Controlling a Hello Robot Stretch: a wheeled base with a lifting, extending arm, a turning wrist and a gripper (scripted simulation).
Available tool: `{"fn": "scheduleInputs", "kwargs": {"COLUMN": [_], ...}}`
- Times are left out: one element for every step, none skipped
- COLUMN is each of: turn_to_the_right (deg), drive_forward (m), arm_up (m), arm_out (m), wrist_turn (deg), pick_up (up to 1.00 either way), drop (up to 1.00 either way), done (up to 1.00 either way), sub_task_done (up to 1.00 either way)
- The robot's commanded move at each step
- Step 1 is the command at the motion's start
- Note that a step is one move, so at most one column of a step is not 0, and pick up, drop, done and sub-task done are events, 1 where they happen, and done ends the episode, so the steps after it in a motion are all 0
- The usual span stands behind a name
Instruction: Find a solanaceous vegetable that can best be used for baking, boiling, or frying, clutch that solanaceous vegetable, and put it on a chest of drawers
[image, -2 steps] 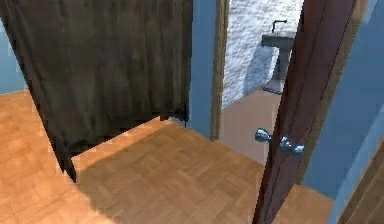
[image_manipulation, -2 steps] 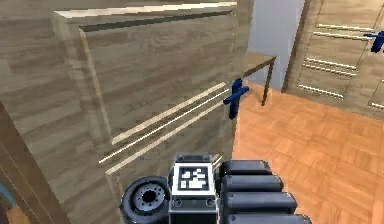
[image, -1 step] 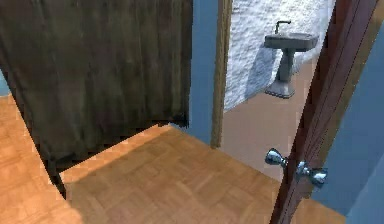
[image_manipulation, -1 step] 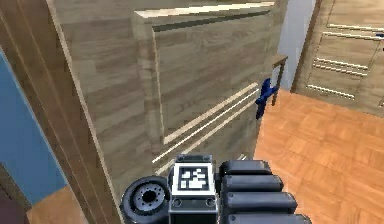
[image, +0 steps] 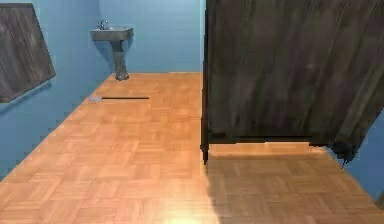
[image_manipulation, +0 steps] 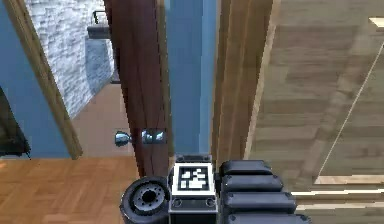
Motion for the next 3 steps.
{"fn": "scheduleInputs", "kwargs": {"turn_to_the_right": [-45.0, -27.0, 0.0], "drive_forward": [0.00, 0.00, 0.40], "arm_up": [0.00, 0.00, 0.00], "arm_out": [0.00, 0.00, 0.00], "wrist_turn": [0.0, 0.0, 0.0], "pick_up": [0.00, 0.00, 0.00], "drop": [0.00, 0.00, 0.00], "done": [0.00, 0.00, 0.00], "sub_task_done": [0.00, 0.00, 0.00]}}
